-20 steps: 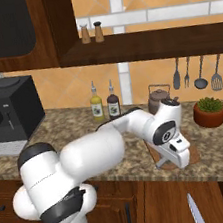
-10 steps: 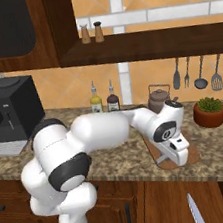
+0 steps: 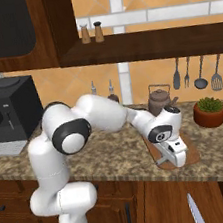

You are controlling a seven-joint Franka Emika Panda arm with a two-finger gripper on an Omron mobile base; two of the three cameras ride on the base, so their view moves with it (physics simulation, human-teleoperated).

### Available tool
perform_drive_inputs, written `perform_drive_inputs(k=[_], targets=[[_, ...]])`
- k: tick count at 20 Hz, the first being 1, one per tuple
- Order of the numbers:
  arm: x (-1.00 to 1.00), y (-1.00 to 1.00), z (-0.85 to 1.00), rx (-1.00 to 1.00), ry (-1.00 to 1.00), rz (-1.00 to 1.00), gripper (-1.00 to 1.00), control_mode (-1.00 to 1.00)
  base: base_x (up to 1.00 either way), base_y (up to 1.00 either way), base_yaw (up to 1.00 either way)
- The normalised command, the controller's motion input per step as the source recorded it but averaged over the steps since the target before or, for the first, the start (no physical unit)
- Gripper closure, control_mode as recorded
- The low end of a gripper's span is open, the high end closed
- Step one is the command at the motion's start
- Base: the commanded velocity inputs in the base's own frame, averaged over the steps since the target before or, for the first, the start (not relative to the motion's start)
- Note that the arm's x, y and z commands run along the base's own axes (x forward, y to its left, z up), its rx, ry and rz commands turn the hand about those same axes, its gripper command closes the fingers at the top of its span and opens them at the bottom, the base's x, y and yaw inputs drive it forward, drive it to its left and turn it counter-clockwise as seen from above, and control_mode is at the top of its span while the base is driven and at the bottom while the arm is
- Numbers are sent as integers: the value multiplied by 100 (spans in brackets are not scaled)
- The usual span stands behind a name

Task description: Place the appropriate cutting tool for cutting the potato skin on the cutting board.

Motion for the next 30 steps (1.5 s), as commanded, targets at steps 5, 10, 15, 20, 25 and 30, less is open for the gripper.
perform_drive_inputs(k=[5, 10, 15, 20, 25, 30], targets=[[30, -15, -8, 4, 1, -1, 100, -100, 0, 0, 0], [25, -12, -28, 1, 1, 0, -100, -100, 0, 0, 0], [-3, -1, -10, 0, 0, 0, -100, -100, 0, 0, 0], [-29, 7, 30, -1, -1, 0, -100, -100, 0, 0, 0], [-41, 20, 55, 0, -11, 0, -100, -100, 0, 0, 0], [-58, 54, 45, -9, -14, -1, -100, -100, 0, 0, 0]])
